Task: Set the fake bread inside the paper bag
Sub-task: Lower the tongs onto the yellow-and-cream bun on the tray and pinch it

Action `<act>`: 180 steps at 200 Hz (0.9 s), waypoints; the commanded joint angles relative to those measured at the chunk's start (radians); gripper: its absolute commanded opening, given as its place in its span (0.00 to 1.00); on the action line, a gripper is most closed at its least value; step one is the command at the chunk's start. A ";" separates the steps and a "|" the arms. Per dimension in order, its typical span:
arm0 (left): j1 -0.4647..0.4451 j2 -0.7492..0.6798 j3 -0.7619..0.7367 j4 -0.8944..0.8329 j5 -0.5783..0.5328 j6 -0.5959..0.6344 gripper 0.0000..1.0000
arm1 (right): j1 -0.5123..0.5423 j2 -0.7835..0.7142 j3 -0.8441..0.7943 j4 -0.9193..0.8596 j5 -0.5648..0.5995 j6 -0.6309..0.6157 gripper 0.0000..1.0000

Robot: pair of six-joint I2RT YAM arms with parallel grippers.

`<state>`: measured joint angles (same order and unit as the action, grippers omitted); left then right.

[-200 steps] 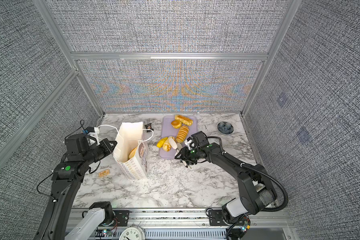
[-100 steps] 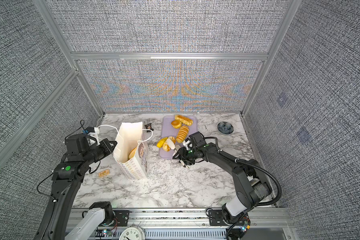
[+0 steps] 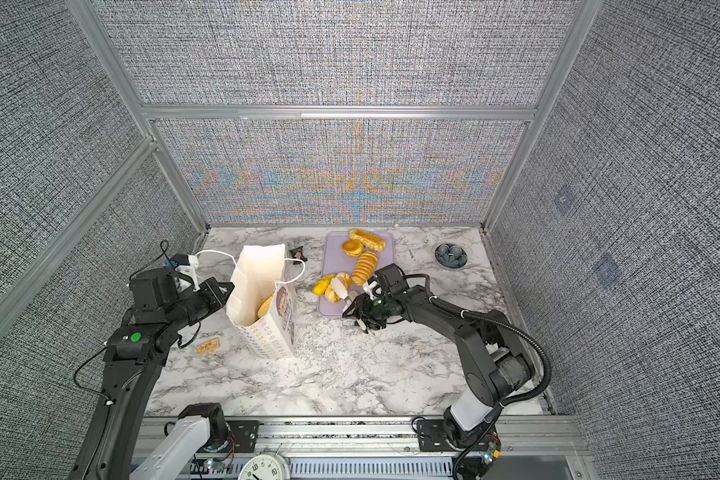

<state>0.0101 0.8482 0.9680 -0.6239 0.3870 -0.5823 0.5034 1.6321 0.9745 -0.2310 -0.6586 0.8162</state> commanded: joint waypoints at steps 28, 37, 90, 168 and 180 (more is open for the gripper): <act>0.001 -0.001 -0.002 0.007 -0.006 0.014 0.00 | 0.000 0.024 0.009 0.057 -0.021 0.018 0.53; 0.002 -0.001 -0.003 0.007 -0.006 0.014 0.00 | 0.000 0.031 0.011 0.060 -0.022 0.020 0.53; 0.002 0.000 -0.006 0.005 -0.006 0.015 0.00 | -0.003 0.067 0.012 0.107 -0.039 0.044 0.53; 0.001 0.002 -0.006 0.006 -0.005 0.013 0.00 | -0.010 0.086 0.006 0.138 -0.044 0.059 0.49; 0.002 0.000 -0.006 0.006 -0.005 0.013 0.00 | -0.011 0.089 0.006 0.143 -0.046 0.063 0.48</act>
<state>0.0101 0.8497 0.9627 -0.6228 0.3870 -0.5797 0.4946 1.7180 0.9768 -0.1307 -0.6861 0.8688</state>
